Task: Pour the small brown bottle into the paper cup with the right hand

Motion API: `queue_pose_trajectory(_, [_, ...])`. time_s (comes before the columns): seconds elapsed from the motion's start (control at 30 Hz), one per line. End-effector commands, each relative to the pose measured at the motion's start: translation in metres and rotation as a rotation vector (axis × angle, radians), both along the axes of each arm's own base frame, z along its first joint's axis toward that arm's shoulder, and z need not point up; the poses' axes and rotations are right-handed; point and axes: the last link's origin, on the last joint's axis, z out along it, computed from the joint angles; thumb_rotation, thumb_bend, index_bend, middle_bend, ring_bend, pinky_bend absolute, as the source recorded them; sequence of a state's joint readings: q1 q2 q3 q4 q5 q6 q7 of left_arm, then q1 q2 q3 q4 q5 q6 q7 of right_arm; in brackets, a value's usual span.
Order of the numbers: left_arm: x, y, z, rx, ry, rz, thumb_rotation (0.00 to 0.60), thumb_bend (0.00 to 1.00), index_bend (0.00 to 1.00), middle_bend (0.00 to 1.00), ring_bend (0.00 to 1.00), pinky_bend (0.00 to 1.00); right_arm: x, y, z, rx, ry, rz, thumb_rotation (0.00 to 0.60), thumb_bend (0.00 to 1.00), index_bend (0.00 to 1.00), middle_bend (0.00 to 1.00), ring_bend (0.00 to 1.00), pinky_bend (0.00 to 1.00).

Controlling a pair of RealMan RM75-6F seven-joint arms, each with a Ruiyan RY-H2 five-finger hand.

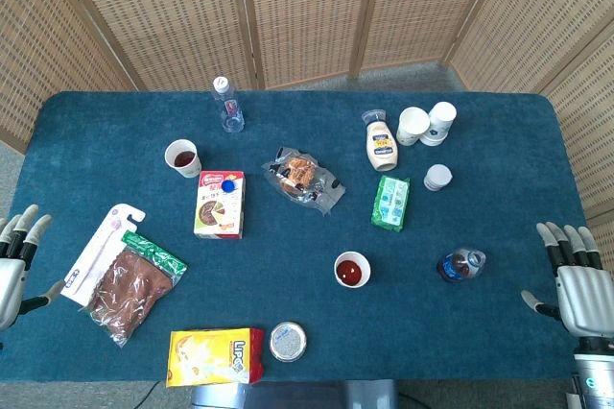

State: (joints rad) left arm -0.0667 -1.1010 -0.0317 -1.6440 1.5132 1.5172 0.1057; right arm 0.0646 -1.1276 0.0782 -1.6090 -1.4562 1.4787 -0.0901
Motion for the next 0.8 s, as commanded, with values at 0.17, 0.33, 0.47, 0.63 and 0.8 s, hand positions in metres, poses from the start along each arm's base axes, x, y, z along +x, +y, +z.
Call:
queue_pose_trajectory(0.17, [0.0001, -0.0003, -0.0002, 0.000, 0.001, 0.000, 0.600, 0.23, 0.00, 0.00, 0.00, 0.00, -0.0006, -0.0001, 0.0001, -0.001, 0.000, -0.002, 0.600, 0.00, 0.00, 0.00, 0.00, 0.00])
queue_pose_trajectory(0.33, [0.0010, -0.0002, -0.0005, -0.002, 0.000, -0.003, 0.600, 0.23, 0.00, 0.00, 0.00, 0.00, -0.0001, 0.0000, 0.0001, 0.000, -0.001, 0.001, 0.600, 0.00, 0.00, 0.00, 0.00, 0.00])
queue_pose_trajectory(0.47, [0.0006, 0.0005, -0.0003, -0.005, -0.002, -0.001, 0.600, 0.23, 0.00, 0.00, 0.00, 0.00, 0.0004, -0.0004, 0.0004, -0.002, -0.001, 0.001, 0.600, 0.00, 0.00, 0.00, 0.00, 0.00])
queue_pose_trajectory(0.63, [0.0021, 0.0008, 0.0020, -0.007, -0.015, -0.001, 0.600, 0.23, 0.00, 0.00, 0.00, 0.00, -0.0009, -0.0010, 0.0005, 0.005, -0.017, -0.010, 0.600, 0.00, 0.00, 0.00, 0.00, 0.00])
queue_pose_trajectory(0.8, [0.0075, -0.0012, 0.0053, -0.015, -0.043, -0.004, 0.600, 0.23, 0.00, 0.00, 0.00, 0.00, -0.0039, -0.0017, -0.0019, 0.030, -0.048, -0.030, 0.600, 0.00, 0.00, 0.00, 0.00, 0.00])
